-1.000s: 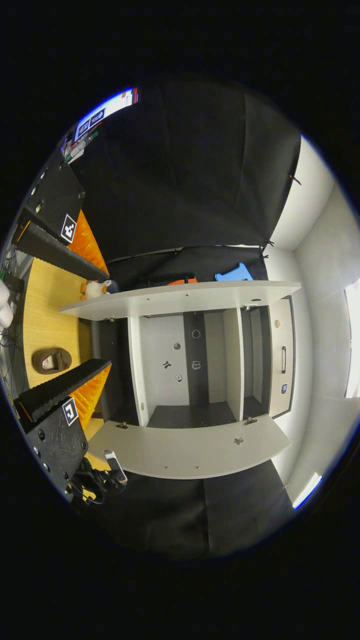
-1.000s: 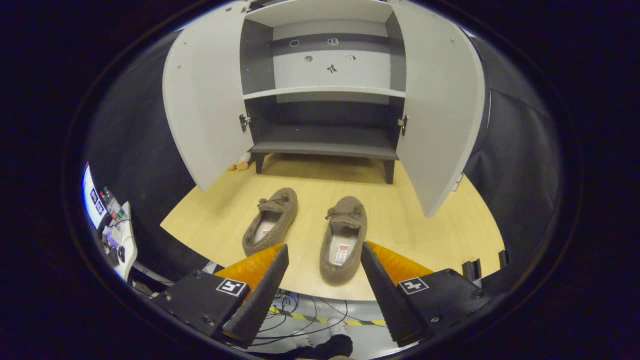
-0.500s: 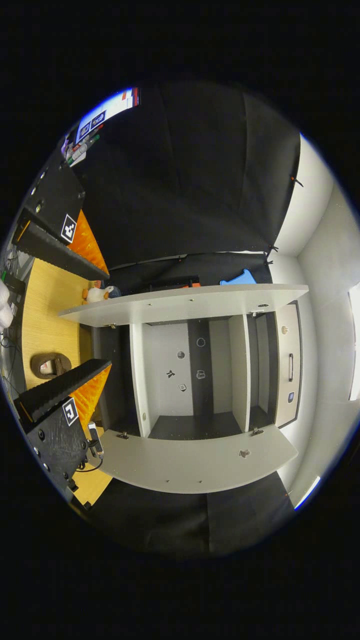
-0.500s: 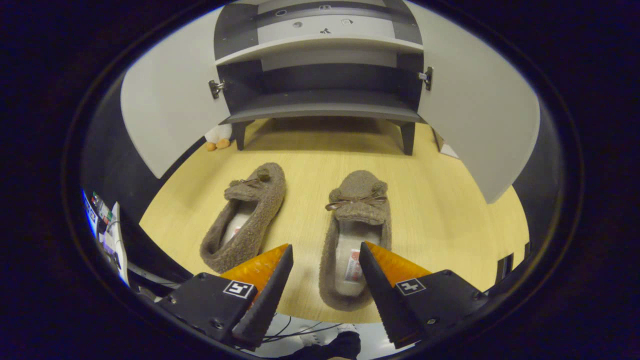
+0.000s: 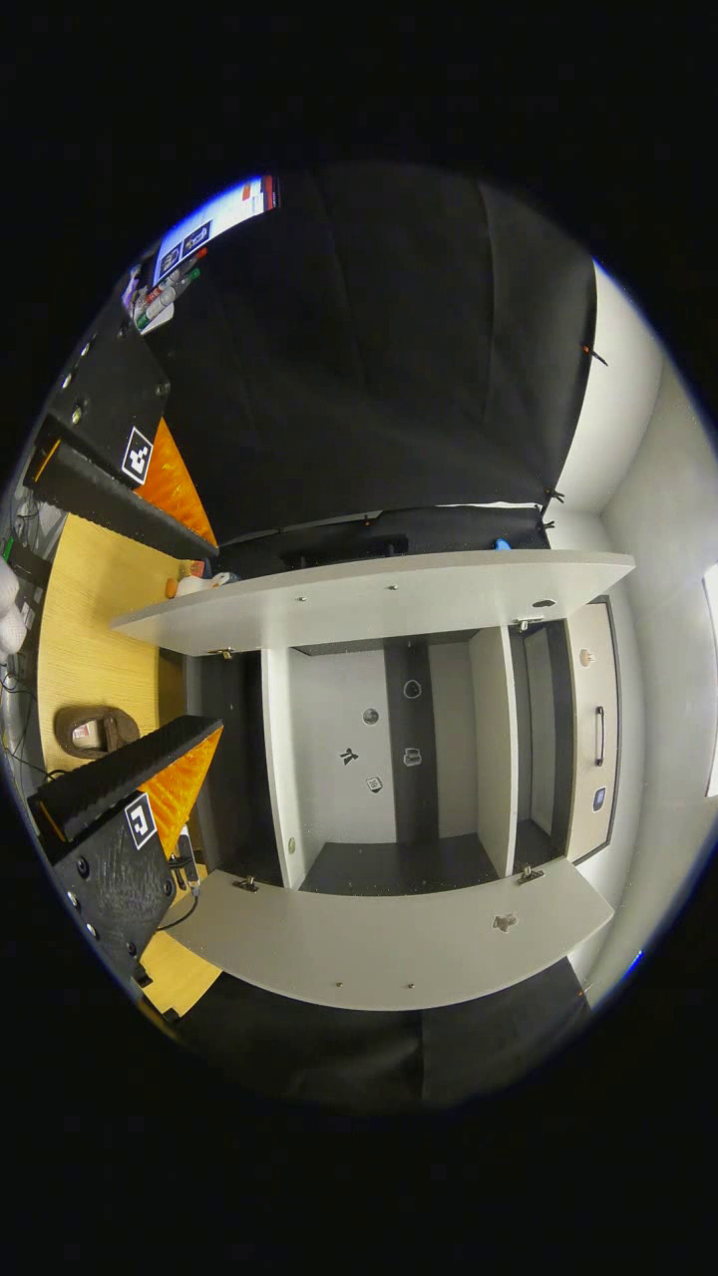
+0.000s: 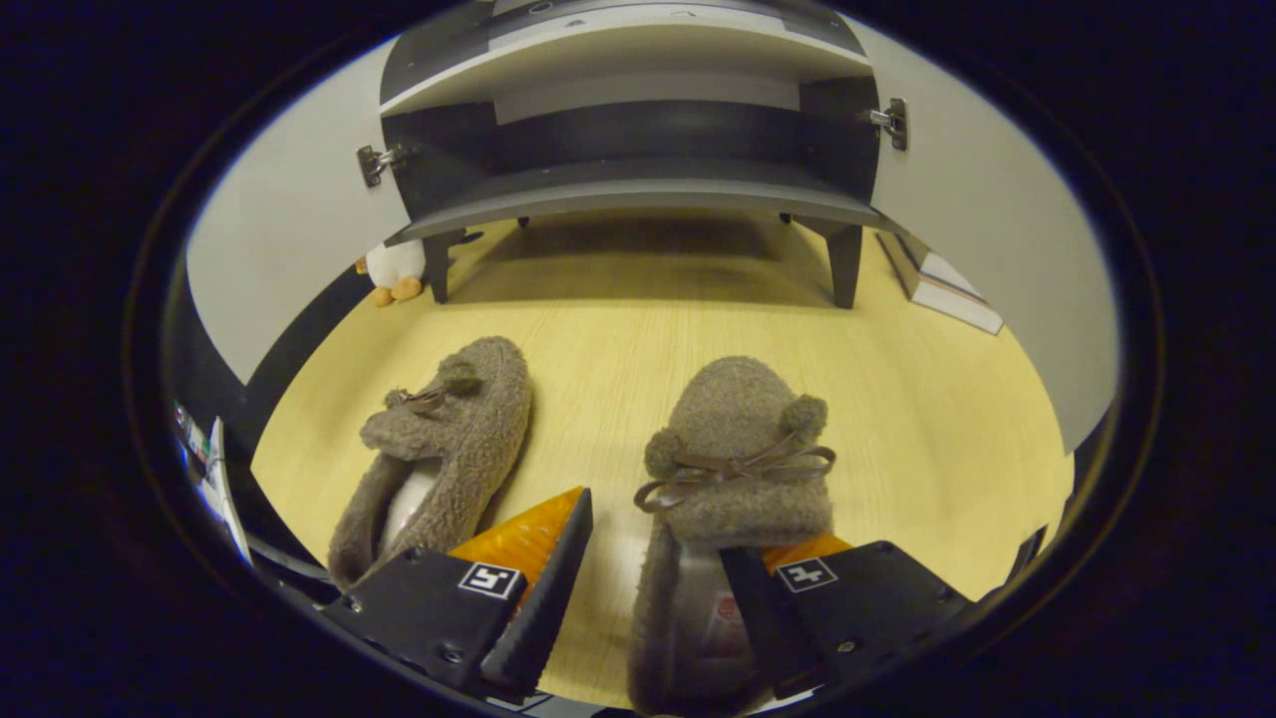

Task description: Grab one shoe with the right hand and put it into the shoe cabinet, grab the other shoe with the left hand and put it into the shoe cabinet; then close the right door with the right hand and the left door with the left hand.

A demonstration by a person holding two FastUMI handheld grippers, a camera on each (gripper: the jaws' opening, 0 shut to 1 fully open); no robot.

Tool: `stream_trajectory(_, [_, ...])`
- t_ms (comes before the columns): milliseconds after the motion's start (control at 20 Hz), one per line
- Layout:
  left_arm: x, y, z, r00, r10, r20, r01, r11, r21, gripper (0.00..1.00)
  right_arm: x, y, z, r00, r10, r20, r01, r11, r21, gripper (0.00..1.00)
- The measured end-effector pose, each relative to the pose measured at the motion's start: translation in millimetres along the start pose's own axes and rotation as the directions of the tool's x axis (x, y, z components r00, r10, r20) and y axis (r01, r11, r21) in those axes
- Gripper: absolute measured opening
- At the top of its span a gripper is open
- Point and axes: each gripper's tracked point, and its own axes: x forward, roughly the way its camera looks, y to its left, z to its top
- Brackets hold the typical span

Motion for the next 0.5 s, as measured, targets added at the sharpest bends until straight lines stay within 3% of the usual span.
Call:
stream_trajectory(150, [6,-5,-5,1.000,0.000,-0.015,0.000,1.000,0.001,0.96,8,-4,12,1.000,-0.017,0.026,0.017,1.000,0.006,0.74])
stream_trajectory(250, [8,-7,-6,1.000,-0.003,-0.019,0.003,1.000,0.003,0.96,12,-12,17,0.999,-0.030,0.034,0.030,0.999,0.028,0.54])
stream_trajectory(300, [8,-8,-6,1.000,-0.004,-0.019,0.004,1.000,0.003,0.96,12,-8,19,0.999,-0.004,0.038,0.003,0.999,0.042,0.41])
stream_trajectory(350, [8,-9,-5,1.000,-0.004,-0.016,0.004,1.000,0.004,0.96,10,-6,19,1.000,0.005,0.027,-0.006,0.999,0.051,0.21])
stream_trajectory(500, [7,-9,-4,1.000,-0.007,-0.009,0.007,1.000,0.000,0.96,5,-5,23,1.000,0.018,0.023,-0.019,0.999,0.046,0.08])
